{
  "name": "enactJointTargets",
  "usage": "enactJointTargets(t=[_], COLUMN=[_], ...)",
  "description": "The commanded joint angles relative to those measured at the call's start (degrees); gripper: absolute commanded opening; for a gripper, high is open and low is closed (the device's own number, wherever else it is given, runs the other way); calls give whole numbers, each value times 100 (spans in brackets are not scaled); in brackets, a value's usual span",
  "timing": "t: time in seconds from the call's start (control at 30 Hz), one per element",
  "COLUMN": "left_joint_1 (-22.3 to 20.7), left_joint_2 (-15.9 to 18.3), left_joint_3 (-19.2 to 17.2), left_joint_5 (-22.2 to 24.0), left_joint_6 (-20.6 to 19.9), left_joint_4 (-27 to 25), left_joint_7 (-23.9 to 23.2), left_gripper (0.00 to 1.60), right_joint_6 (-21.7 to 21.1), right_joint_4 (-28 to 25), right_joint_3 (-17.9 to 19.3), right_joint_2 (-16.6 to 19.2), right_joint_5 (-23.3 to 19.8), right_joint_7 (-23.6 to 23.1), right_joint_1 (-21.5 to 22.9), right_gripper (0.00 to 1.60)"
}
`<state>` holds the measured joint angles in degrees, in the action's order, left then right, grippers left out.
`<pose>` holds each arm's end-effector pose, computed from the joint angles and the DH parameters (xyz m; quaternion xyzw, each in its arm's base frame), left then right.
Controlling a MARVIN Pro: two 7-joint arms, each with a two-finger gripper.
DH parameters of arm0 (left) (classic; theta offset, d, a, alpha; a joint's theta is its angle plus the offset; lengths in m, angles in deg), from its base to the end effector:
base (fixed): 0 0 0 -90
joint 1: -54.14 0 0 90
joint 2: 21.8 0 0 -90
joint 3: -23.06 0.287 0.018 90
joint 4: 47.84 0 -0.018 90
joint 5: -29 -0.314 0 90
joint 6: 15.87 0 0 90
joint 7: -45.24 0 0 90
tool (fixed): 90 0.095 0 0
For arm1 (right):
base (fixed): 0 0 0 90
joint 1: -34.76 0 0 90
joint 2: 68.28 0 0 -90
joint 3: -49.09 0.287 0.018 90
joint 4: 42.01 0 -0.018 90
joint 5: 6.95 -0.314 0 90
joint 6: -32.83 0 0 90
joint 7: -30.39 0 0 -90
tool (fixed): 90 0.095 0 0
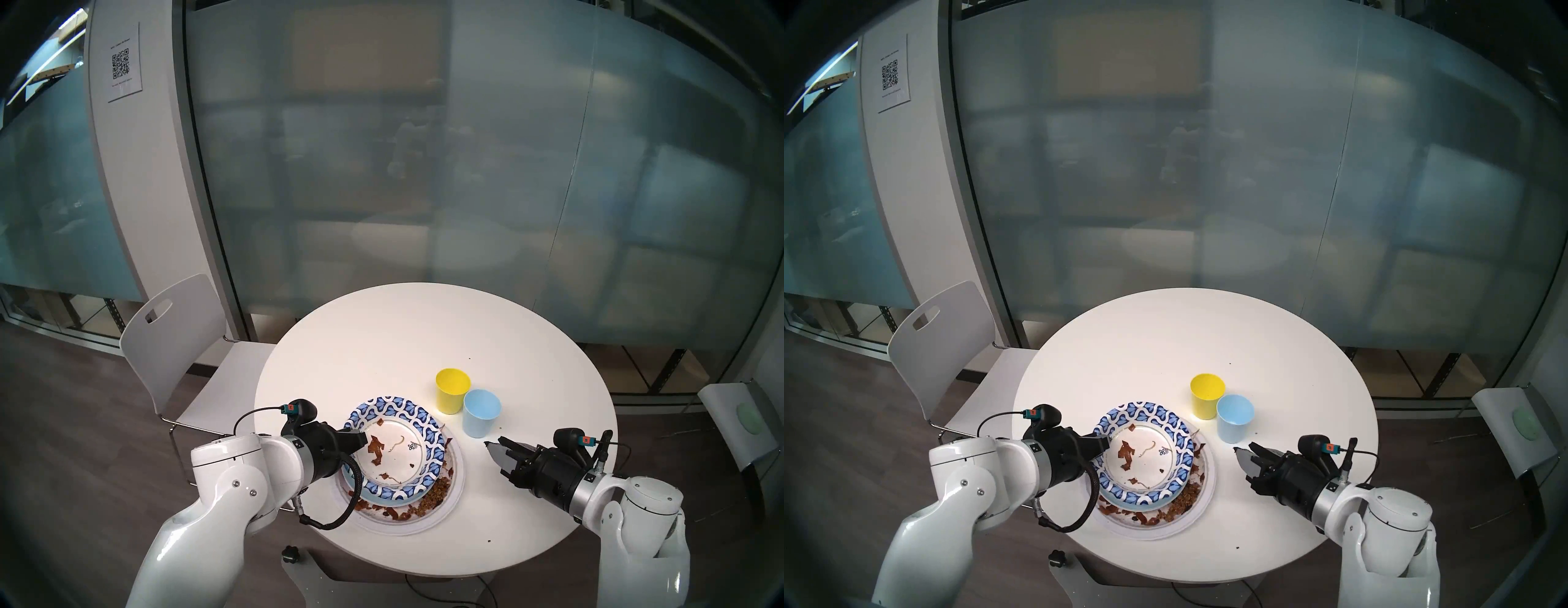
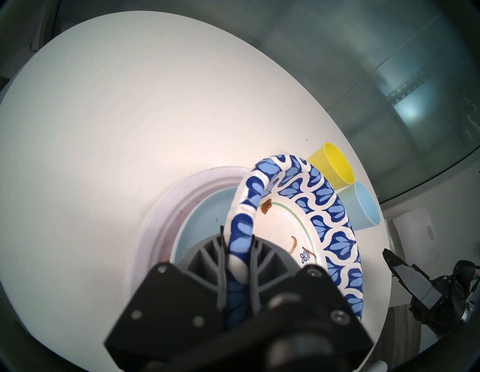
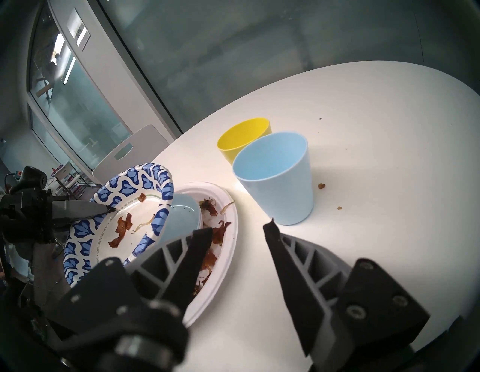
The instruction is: Stack the plates into one stack
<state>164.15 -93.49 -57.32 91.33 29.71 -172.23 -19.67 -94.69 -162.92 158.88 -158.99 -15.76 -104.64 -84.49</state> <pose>0.2844 -0.0470 -0.2796 0.8929 0.0728 0.3544 0.2680 0.2467 -0.0510 -0.2989 -0.8359 -0.0533 -0.4750 0.2698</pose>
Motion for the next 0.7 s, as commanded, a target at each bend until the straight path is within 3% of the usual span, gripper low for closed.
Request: enactJointTargets(t=[0.0,0.03,0.07,0.1,0.13,0.23,0.4,0.53,0.67], left_joint_1=[-42,-37,-37,-25,-21,-7,11,-25,-51], left_joint_2=[44,45,45,58,65,92,129,196,280], left_joint_3=[35,39,39,52,62,98,144,122,62], left_joint_5=[-146,-162,-162,-203,-227,-298,-401,-496,-563], left_joint_6=[125,130,130,153,163,201,283,352,399], left_joint_4=[-32,-30,-30,-15,-3,24,36,63,82], left_joint_7=[-59,-59,-59,-77,-85,-120,-161,-211,-277], left_gripper=[45,56,56,79,80,110,113,133,132], right_joint_6=[24,23,23,25,27,25,17,18,-18], right_joint_4=[-139,-138,-138,-132,-128,-124,-129,-101,-106], right_joint_3=[-17,-17,-17,-15,-15,-16,-16,-3,22], right_joint_2=[-11,-10,-10,-10,-10,-11,-14,4,32], right_joint_5=[-41,-40,-40,-35,-34,-32,-24,-19,-21], right_joint_7=[-43,-46,-46,-50,-54,-59,-59,-67,-80], right_joint_1=[41,43,43,50,54,67,93,116,155], right_gripper=[111,114,114,114,114,115,117,118,118])
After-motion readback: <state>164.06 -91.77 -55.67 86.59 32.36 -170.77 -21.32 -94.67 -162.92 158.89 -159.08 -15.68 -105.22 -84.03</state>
